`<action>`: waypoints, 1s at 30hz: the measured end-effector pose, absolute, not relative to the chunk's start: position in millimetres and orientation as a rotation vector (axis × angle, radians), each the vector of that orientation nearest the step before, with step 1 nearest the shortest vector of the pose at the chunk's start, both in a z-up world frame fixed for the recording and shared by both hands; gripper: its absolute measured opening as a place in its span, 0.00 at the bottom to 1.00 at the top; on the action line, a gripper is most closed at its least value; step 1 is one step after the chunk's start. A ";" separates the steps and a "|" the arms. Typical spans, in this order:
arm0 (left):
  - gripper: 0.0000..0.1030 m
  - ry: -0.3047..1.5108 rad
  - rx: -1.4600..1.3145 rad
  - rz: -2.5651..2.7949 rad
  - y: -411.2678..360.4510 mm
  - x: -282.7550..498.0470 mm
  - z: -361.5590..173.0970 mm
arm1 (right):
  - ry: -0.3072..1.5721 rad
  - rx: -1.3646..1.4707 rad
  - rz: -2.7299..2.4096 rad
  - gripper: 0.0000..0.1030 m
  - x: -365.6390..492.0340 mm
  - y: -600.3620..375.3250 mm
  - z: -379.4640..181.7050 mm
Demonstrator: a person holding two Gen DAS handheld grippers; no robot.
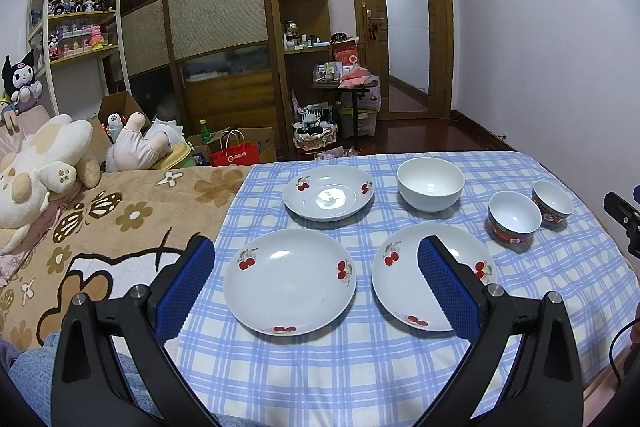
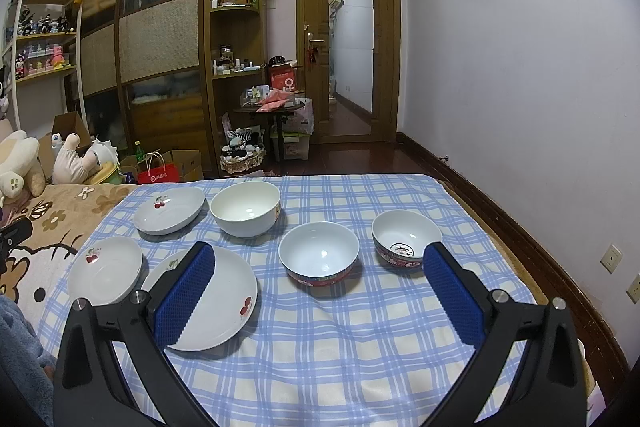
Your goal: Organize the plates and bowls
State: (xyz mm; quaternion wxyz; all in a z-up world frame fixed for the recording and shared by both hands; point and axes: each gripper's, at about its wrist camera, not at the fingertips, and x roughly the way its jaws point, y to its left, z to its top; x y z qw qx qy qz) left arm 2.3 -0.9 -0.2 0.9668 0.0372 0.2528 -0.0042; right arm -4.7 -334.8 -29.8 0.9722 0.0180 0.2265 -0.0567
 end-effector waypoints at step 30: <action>0.97 0.528 0.077 0.017 12.3 2.0 -6.5 | 0.457 0.037 -0.136 1.00 -1.4 -345.4 -32.6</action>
